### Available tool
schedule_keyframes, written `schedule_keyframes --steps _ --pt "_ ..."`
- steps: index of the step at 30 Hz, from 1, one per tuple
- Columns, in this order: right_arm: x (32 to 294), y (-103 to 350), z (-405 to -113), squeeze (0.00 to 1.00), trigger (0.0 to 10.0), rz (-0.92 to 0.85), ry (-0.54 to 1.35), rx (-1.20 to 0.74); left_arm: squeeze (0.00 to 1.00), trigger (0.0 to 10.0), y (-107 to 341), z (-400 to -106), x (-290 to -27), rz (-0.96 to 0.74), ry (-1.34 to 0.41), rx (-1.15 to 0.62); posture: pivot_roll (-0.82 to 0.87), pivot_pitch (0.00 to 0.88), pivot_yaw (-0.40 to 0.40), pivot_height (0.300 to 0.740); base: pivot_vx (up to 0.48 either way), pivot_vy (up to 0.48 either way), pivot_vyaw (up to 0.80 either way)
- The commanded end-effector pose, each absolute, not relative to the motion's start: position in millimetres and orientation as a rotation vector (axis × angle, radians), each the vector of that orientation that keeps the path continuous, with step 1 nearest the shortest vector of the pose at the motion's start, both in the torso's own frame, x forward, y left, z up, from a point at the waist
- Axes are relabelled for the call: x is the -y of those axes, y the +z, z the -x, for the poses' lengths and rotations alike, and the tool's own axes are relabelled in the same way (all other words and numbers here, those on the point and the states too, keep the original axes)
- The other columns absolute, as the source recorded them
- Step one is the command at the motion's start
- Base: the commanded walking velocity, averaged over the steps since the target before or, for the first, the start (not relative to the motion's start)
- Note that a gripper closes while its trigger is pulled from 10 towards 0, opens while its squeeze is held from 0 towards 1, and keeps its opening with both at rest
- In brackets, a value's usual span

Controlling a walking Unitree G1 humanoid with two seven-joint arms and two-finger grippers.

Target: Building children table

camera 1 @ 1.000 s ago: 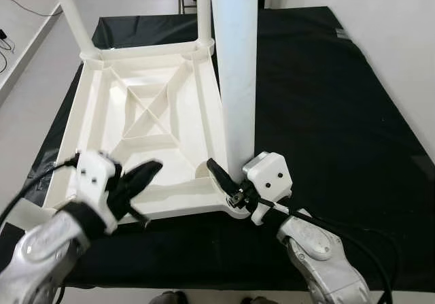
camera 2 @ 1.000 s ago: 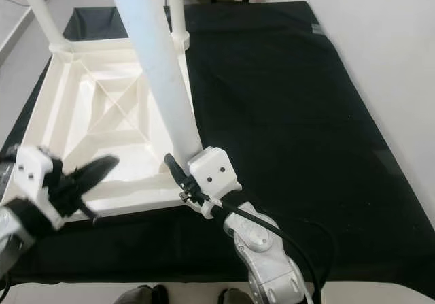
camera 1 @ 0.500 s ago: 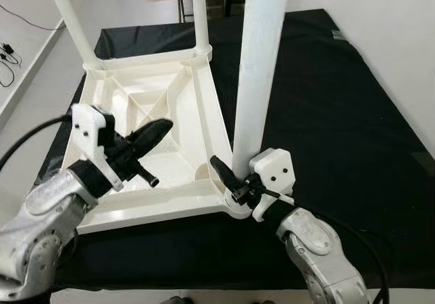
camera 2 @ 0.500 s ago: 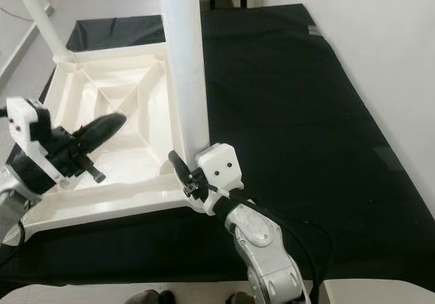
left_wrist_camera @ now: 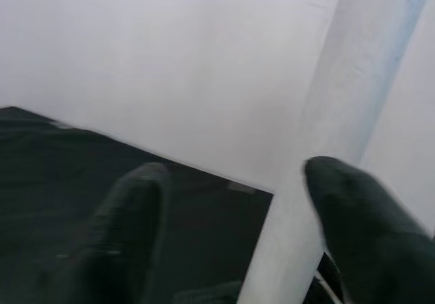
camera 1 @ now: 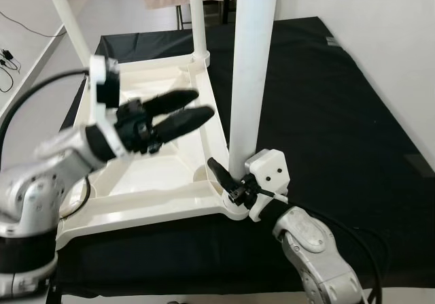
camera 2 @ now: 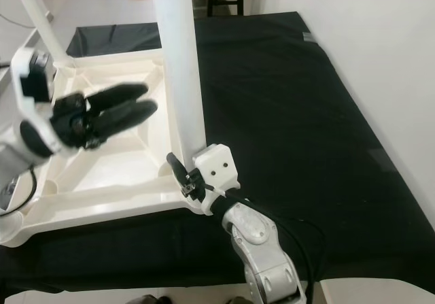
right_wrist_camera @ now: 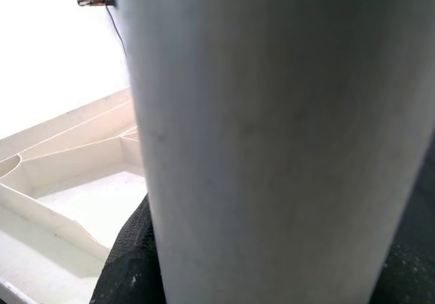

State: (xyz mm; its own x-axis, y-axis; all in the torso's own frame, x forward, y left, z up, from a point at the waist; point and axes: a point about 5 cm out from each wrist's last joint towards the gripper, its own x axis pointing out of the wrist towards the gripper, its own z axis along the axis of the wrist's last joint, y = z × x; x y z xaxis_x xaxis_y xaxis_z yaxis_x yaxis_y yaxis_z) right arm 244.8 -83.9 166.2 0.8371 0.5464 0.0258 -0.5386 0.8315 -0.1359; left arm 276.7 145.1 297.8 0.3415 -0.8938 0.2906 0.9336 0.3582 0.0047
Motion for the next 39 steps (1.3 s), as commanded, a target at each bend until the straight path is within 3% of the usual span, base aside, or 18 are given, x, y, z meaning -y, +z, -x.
schedule_keyframes --steps 1,7,18,23,34,35,36,37,39 --pt "96 109 -244 0.0 10.0 0.137 0.529 -0.232 1.0 10.0 301 -284 -140 0.148 -1.24 0.253 0.05 0.145 0.052 0.74 0.0 0.0 0.0" --pt "94 108 -245 0.0 10.0 0.142 0.534 -0.227 1.0 10.0 322 -296 -116 0.08 -1.417 0.241 0.04 0.142 0.059 0.74 0.0 0.0 0.0" --pt "93 107 -247 0.0 10.0 0.137 0.534 -0.228 1.0 10.0 334 -295 -96 0.009 -1.654 0.179 0.03 0.138 0.069 0.74 0.0 0.0 0.0" --pt "92 107 -248 0.0 10.0 0.132 0.534 -0.228 1.0 10.0 332 -293 -101 -0.035 -1.711 0.132 0.03 0.139 0.07 0.74 0.0 0.0 0.0" --pt "92 106 -248 0.0 10.0 0.123 0.543 -0.23 1.0 10.0 334 -293 -130 -0.075 -1.653 0.134 0.04 0.141 0.059 0.74 0.0 0.0 0.0" --pt "91 106 -248 0.0 10.0 0.128 0.557 -0.227 0.64 10.0 333 -298 -130 -0.068 -1.591 0.158 0.04 0.14 0.057 0.74 0.0 0.0 0.0" --pt "91 106 -248 0.0 10.0 0.128 0.557 -0.227 0.64 10.0 333 -298 -130 -0.068 -1.591 0.158 0.04 0.14 0.057 0.74 0.0 0.0 0.0" --pt "91 106 -248 0.0 10.0 0.135 0.565 -0.226 0.0 10.0 331 -300 -127 -0.074 -1.564 0.167 0.04 0.14 0.055 0.74 0.0 0.0 0.0" --pt "90 106 -248 0.0 10.0 0.143 0.572 -0.224 0.0 10.0 329 -303 -123 -0.079 -1.541 0.172 0.04 0.14 0.055 0.74 0.0 0.0 0.0"
